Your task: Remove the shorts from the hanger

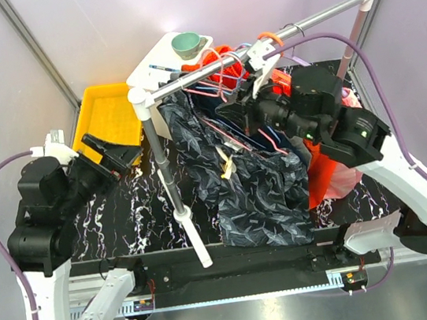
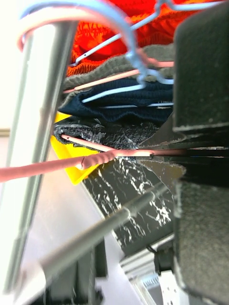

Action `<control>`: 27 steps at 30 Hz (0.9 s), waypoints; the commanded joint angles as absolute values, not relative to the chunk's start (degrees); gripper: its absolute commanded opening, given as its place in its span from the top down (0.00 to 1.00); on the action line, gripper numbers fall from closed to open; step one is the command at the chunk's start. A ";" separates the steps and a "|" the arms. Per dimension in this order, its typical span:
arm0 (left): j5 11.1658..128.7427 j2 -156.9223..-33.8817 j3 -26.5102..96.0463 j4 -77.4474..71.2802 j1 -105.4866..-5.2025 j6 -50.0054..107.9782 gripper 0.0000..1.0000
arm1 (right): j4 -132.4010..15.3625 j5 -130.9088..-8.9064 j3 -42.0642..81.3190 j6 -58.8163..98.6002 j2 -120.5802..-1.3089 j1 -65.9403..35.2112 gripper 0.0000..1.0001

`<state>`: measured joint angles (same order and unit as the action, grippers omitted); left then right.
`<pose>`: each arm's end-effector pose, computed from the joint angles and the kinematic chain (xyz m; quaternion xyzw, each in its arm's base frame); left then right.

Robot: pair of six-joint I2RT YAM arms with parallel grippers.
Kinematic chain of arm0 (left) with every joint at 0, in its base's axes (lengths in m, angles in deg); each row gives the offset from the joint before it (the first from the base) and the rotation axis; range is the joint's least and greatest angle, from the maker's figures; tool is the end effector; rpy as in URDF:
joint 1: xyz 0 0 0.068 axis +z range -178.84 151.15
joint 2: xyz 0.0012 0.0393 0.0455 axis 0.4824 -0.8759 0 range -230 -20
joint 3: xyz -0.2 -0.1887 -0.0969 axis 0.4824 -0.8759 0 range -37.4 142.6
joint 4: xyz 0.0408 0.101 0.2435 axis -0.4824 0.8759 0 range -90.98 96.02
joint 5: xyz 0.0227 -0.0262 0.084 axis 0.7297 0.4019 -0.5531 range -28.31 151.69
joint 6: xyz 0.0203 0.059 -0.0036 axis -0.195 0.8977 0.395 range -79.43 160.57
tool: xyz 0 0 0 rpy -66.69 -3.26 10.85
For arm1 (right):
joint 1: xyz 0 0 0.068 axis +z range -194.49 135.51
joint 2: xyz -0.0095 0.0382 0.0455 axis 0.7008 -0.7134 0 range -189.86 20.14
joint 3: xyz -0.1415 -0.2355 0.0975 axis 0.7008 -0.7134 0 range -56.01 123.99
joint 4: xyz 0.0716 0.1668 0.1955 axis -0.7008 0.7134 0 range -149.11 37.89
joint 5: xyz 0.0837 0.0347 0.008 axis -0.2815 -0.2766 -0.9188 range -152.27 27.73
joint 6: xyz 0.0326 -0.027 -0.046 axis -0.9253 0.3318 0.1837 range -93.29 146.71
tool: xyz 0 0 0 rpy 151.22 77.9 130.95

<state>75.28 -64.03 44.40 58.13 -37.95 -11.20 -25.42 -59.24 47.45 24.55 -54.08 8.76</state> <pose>0.0867 -0.0253 0.4675 -0.2361 0.7881 -0.3679 0.4333 0.1537 0.2016 0.5514 -0.3003 0.6698 0.2984 0.6100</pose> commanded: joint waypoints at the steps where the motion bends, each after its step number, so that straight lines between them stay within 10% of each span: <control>1: 78.83 -65.52 43.38 48.95 -37.72 -15.85 0.07 | -30.02 -64.55 46.31 22.93 -48.17 9.39 1.00; 27: 87.17 -75.19 38.19 38.67 -35.44 -7.25 0.40 | -41.26 -68.59 29.69 14.40 -50.61 9.39 1.00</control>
<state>83.50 -73.75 40.49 43.27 -36.77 -10.33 -34.30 -66.56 27.87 16.97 -49.82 8.87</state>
